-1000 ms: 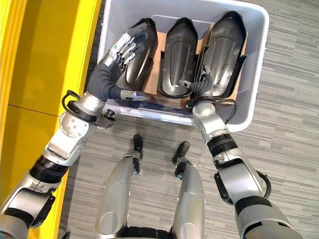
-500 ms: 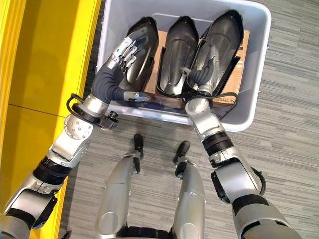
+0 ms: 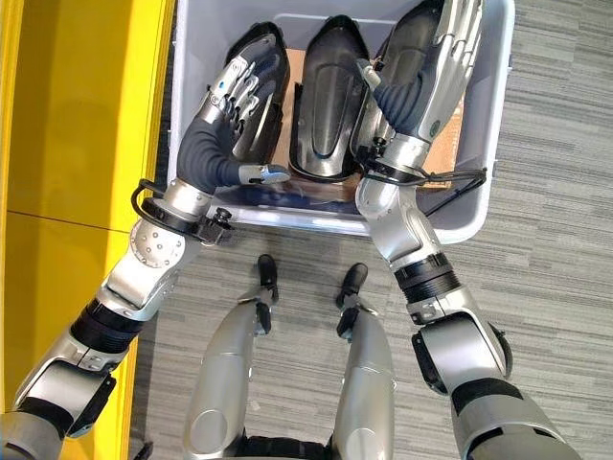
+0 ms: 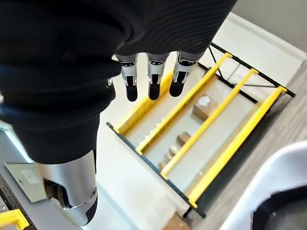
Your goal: Move parts from the plastic box to the shelf.
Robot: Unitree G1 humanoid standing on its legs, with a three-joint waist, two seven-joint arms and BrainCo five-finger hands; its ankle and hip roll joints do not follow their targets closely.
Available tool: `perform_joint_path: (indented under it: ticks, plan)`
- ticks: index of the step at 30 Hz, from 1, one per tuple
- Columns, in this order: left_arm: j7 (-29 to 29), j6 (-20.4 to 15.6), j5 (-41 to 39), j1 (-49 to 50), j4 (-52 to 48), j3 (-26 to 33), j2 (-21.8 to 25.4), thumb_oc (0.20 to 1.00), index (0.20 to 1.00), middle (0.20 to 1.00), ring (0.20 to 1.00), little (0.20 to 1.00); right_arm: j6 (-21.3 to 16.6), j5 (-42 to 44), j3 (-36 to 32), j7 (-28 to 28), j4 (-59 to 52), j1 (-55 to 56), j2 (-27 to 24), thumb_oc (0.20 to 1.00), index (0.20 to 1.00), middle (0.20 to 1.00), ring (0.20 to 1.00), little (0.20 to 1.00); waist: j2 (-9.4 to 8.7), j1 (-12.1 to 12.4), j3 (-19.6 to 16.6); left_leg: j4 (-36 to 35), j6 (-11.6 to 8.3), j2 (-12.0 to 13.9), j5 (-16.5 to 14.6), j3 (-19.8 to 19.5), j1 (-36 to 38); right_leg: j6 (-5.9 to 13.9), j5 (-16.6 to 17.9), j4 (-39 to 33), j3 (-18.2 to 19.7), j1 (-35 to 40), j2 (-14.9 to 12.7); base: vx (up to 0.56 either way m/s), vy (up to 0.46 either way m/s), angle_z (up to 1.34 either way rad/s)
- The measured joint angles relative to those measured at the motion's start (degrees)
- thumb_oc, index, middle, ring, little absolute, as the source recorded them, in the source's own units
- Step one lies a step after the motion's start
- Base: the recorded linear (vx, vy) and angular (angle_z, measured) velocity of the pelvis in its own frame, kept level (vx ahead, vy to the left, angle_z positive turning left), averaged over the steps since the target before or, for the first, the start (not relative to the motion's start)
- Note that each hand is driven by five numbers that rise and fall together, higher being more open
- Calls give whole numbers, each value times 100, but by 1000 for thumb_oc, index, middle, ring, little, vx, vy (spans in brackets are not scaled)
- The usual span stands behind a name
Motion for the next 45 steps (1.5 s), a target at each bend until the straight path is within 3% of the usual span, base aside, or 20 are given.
perform_joint_path:
  ticks: [2, 7, 12, 24, 38, 45]
  plan:
    - [4, -6, 1, -3, 1, -4, -18, 1000, 1000, 1000, 1000, 1000, 176, 233, 0, -15, 215, -2, 7, 1000, 1000, 1000, 1000, 1000, 0, -11, 0, -54, 8, 1, 23, 63, 22, -1, 46, -45, 64, -21, 13, 2, 8, -10]
    - [118, -14, 1, -7, 5, -6, -16, 1000, 1000, 1000, 1000, 1000, 159, 517, -20, -191, 328, -2, 12, 1000, 1000, 1000, 1000, 1000, 0, -18, 0, -62, 9, 1, 25, 88, 14, -1, 58, -57, 64, -42, 15, 0, 1, -2]
    - [115, -21, -1, -20, 8, -14, -16, 1000, 1000, 1000, 1000, 1000, 170, 1567, -258, -192, 666, -5, 214, 1000, 1000, 1000, 1000, 1000, 0, -18, 0, -64, 9, 5, 25, 75, -52, 9, 87, -123, 56, -66, 28, 2, -22, 0]
    - [102, -16, -22, -74, 24, 3, -34, 1000, 1000, 1000, 1000, 1000, 235, 2465, -259, -82, 1046, -103, 437, 1000, 1000, 1000, 1000, 1000, 0, 23, 0, -33, 6, 0, 20, 71, -133, 4, 48, -32, 51, -180, 8, 12, 0, 0]
    - [63, -12, -89, -49, 126, -1, -54, 1000, 1000, 1000, 1000, 1000, 341, 2995, -357, -221, 1492, -97, 524, 1000, 1000, 1000, 1000, 1000, 20, 23, 0, 150, 4, 24, -3, 2, -402, -22, 30, 74, 55, -390, 4, 7, -2, 1]
    - [67, -15, -91, -55, 127, -8, -53, 1000, 1000, 1000, 1000, 1000, 134, 3017, -364, -401, 1562, -101, 523, 1000, 1000, 1000, 1000, 1000, 21, 21, 0, 167, 2, 30, -4, -1, -501, -26, 32, 101, 50, -493, 5, -6, -2, 0]
